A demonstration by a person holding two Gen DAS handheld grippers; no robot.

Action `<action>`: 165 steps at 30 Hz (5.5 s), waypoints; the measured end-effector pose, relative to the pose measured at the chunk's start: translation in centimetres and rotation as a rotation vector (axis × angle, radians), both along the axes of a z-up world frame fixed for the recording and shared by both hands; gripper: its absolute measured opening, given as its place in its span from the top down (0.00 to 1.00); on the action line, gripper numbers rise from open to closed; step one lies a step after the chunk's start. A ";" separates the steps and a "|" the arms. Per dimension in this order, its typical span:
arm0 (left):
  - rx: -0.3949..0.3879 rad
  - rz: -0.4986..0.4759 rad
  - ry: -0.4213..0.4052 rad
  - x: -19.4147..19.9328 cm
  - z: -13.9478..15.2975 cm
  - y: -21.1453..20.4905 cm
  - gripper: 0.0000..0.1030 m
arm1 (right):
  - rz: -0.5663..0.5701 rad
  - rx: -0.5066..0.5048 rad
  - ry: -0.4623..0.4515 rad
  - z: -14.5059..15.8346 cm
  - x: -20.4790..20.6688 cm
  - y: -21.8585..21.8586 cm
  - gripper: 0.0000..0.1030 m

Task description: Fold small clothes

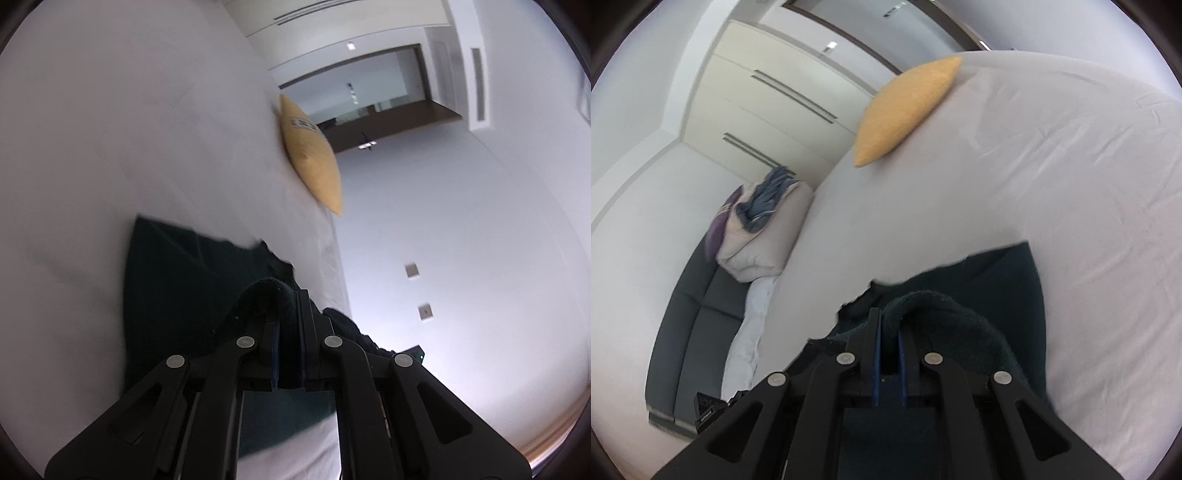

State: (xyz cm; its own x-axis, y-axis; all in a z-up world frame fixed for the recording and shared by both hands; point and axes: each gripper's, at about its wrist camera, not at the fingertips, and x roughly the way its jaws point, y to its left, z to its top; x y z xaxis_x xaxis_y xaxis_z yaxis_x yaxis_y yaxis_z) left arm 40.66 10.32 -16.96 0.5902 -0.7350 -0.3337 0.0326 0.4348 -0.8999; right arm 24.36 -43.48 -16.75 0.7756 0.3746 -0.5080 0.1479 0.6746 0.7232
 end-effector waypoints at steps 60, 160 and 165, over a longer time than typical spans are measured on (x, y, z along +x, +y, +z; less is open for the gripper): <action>0.218 -0.165 0.029 -4.3 -7.0 -4.8 0.70 | 0.125 -0.213 0.192 -5.8 -6.4 -0.4 0.79; 0.940 -0.238 -0.143 -5.1 -6.0 -19.6 0.93 | -0.255 -0.018 -0.016 -4.6 -13.9 -0.3 0.81; 0.929 -0.239 -0.140 -4.9 -6.0 -19.1 0.93 | 0.041 -0.033 -0.020 -4.5 -6.9 9.1 0.74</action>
